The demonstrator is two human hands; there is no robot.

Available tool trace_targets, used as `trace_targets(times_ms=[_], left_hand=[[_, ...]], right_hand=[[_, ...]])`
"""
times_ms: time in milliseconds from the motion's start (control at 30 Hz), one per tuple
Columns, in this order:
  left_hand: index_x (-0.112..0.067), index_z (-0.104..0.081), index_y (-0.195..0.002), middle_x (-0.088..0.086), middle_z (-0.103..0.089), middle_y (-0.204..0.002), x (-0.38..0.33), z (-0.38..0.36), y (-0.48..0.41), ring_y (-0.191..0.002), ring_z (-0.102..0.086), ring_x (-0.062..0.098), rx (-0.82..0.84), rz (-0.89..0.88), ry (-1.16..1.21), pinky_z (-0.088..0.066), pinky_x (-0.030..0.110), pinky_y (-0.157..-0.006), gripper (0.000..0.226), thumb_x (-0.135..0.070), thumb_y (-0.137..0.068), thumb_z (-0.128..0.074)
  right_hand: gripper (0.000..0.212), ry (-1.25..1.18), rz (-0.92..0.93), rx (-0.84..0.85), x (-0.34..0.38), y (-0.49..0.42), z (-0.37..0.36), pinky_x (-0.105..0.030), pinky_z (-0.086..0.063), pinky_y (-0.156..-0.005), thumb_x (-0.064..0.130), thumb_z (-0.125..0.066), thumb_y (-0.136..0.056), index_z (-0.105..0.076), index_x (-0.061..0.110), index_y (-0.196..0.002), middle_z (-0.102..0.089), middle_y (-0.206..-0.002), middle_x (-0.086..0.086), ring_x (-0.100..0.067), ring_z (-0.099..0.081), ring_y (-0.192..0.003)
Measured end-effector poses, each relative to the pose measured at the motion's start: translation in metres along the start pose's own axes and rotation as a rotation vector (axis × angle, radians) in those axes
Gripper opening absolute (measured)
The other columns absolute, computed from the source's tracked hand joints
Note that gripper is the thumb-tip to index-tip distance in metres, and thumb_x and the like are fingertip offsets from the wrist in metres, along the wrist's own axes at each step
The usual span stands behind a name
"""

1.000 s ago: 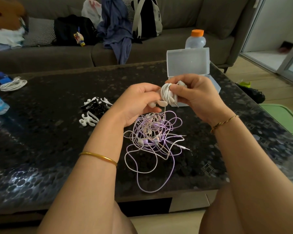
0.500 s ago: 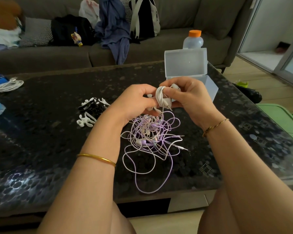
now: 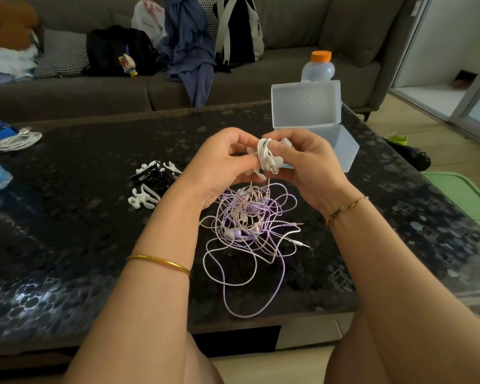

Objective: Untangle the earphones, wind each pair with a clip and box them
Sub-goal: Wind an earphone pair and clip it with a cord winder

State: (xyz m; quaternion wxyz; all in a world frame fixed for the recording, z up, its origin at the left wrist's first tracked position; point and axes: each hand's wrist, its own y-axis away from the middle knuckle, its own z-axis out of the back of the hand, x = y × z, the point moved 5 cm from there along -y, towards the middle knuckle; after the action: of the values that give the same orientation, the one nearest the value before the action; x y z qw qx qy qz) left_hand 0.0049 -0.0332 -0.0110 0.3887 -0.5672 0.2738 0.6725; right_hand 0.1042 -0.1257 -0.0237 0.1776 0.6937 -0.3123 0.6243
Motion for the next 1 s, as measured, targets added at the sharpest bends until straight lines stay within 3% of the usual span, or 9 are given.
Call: trace_targets(times_ms=[200, 333, 400, 467, 600, 833, 1000], left_hand=[[-0.008, -0.065, -0.098, 0.010, -0.071, -0.089, 0.005, -0.001, -0.002, -0.079, -0.070, 0.016, -0.035, 0.057, 0.187, -0.057, 0.026, -0.069, 0.014, 0.001, -0.090, -0.058], [-0.003, -0.066, -0.099, 0.008, -0.070, -0.087, 0.003, -0.004, -0.003, -0.079, -0.067, 0.014, -0.041, 0.126, 0.367, -0.055, 0.022, -0.065, 0.020, -0.015, -0.098, -0.050], [0.000, -0.064, -0.107, 0.012, -0.071, -0.094, 0.003, -0.007, -0.003, -0.088, -0.068, 0.018, -0.007, 0.133, 0.311, -0.056, 0.026, -0.077, 0.025, -0.019, -0.094, -0.056], [0.002, -0.061, -0.112, 0.020, -0.067, -0.108, 0.005, -0.007, -0.003, -0.102, -0.066, 0.027, -0.011, 0.120, 0.204, -0.054, 0.035, -0.092, 0.026, -0.004, -0.087, -0.063], [-0.002, -0.063, -0.104, 0.022, -0.065, -0.113, 0.006, -0.005, -0.002, -0.108, -0.064, 0.031, -0.006, 0.093, 0.156, -0.052, 0.042, -0.096, 0.028, 0.014, -0.081, -0.058], [0.002, -0.057, -0.106, 0.017, -0.063, -0.103, 0.003, -0.010, -0.001, -0.093, -0.064, 0.019, 0.021, 0.068, 0.219, -0.057, 0.026, -0.080, 0.027, 0.015, -0.087, -0.043], [0.005, -0.050, -0.113, 0.021, -0.059, -0.113, 0.006, -0.010, -0.005, -0.103, -0.063, 0.025, -0.065, 0.081, 0.258, -0.058, 0.028, -0.079, 0.022, 0.005, -0.093, -0.043]], right_hand=[[0.011, 0.083, 0.068, -0.061, -0.001, -0.001, -0.001, -0.027, -0.058, -0.064, 0.006, -0.058, -0.091, -0.065, 0.002, -0.099, -0.066, -0.092, -0.011, -0.018, -0.069, -0.077], [0.006, 0.325, 0.245, -0.221, 0.005, 0.000, -0.003, -0.021, -0.057, -0.065, 0.010, -0.062, -0.089, -0.064, 0.016, -0.089, -0.065, -0.084, 0.004, -0.014, -0.067, -0.081], [0.005, 0.383, 0.283, -0.243, 0.005, 0.001, -0.005, -0.023, -0.058, -0.068, 0.012, -0.063, -0.089, -0.064, 0.016, -0.090, -0.065, -0.084, 0.004, -0.013, -0.066, -0.082], [0.004, 0.383, 0.273, -0.228, 0.003, 0.001, -0.007, -0.026, -0.059, -0.069, 0.012, -0.063, -0.088, -0.065, 0.014, -0.091, -0.066, -0.087, 0.000, -0.014, -0.066, -0.083], [0.006, 0.177, 0.124, -0.181, 0.000, 0.001, -0.005, -0.028, -0.059, -0.067, 0.008, -0.063, -0.088, -0.065, 0.008, -0.094, -0.068, -0.089, -0.006, -0.019, -0.069, -0.082], [0.010, -0.180, -0.174, -0.038, -0.008, 0.001, -0.003, -0.030, -0.059, -0.069, 0.005, -0.058, -0.090, -0.066, 0.002, -0.096, -0.068, -0.084, -0.010, -0.018, -0.066, -0.076], [0.009, -0.213, -0.132, -0.084, -0.011, 0.001, -0.004, -0.032, -0.059, -0.073, 0.002, -0.057, -0.091, -0.066, 0.002, -0.091, -0.069, -0.084, -0.009, -0.018, -0.067, -0.076]])
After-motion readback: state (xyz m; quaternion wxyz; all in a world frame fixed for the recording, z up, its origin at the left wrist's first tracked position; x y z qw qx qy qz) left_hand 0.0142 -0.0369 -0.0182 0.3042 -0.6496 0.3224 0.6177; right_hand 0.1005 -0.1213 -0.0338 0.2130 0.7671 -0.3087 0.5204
